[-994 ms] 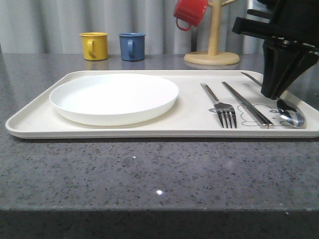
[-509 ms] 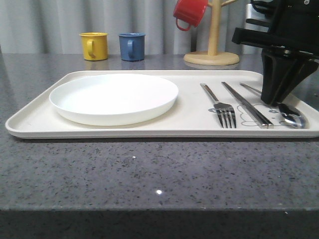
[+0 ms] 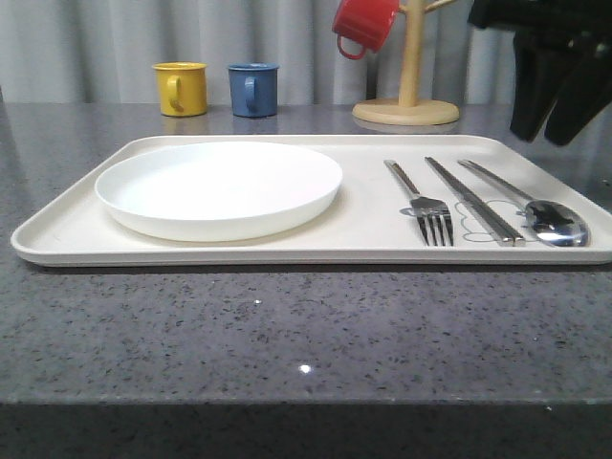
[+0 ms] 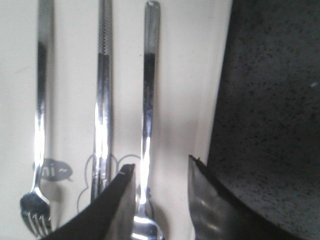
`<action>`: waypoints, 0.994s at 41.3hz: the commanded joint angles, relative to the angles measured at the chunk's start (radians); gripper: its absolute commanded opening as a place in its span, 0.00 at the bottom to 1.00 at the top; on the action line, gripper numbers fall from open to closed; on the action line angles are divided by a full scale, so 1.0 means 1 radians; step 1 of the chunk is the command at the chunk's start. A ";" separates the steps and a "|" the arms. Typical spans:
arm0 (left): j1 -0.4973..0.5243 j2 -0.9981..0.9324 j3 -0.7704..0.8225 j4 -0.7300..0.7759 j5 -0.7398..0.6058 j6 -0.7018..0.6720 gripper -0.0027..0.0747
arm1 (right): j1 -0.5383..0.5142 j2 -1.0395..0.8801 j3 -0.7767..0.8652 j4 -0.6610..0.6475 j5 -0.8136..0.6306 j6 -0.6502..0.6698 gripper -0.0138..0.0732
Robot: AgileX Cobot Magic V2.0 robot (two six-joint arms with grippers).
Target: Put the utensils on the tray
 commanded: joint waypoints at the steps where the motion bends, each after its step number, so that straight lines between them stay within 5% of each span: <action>1: -0.006 0.008 -0.025 -0.002 -0.072 -0.009 0.44 | -0.002 -0.134 -0.024 -0.008 -0.010 -0.077 0.49; 41: -0.006 0.008 -0.025 -0.002 -0.072 -0.009 0.44 | -0.002 -1.244 0.582 -0.084 -0.136 -0.190 0.49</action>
